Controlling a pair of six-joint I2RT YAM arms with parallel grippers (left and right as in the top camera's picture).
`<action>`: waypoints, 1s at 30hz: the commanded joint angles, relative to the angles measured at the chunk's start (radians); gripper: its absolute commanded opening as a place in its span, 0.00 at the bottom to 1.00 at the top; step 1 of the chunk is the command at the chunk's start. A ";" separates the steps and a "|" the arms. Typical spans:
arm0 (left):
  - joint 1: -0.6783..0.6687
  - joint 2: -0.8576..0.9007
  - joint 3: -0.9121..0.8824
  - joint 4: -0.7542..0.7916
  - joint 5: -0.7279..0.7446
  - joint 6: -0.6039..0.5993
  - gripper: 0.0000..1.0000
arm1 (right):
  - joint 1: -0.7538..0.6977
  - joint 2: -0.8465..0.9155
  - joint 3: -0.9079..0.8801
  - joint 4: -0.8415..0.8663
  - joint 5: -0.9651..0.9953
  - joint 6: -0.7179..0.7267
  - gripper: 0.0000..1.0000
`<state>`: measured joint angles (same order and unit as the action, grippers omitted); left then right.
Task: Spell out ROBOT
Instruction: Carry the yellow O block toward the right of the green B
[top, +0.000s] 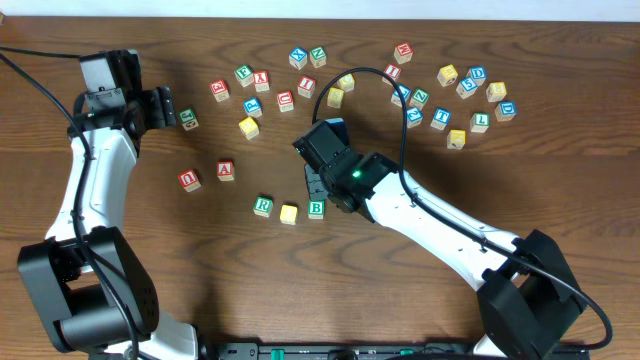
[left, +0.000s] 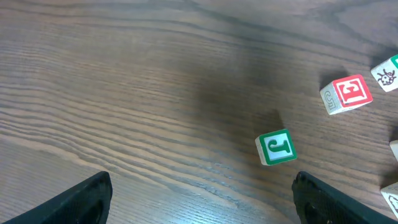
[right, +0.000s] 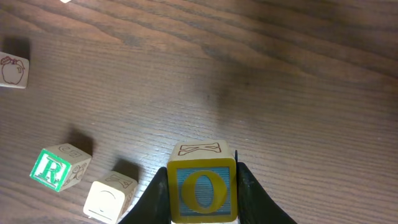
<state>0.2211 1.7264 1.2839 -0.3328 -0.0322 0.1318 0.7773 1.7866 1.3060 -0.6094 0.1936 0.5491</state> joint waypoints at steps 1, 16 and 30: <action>0.003 0.000 -0.005 0.003 -0.002 0.006 0.91 | -0.010 -0.017 -0.025 -0.002 0.033 0.022 0.01; 0.003 0.000 -0.005 -0.002 -0.002 0.006 0.91 | -0.010 -0.017 -0.104 -0.002 0.021 0.083 0.01; 0.003 0.000 -0.005 -0.002 -0.002 0.006 0.91 | -0.010 -0.017 -0.142 0.026 -0.004 0.110 0.01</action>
<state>0.2211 1.7264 1.2839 -0.3332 -0.0322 0.1318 0.7647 1.7866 1.1839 -0.5995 0.1928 0.6304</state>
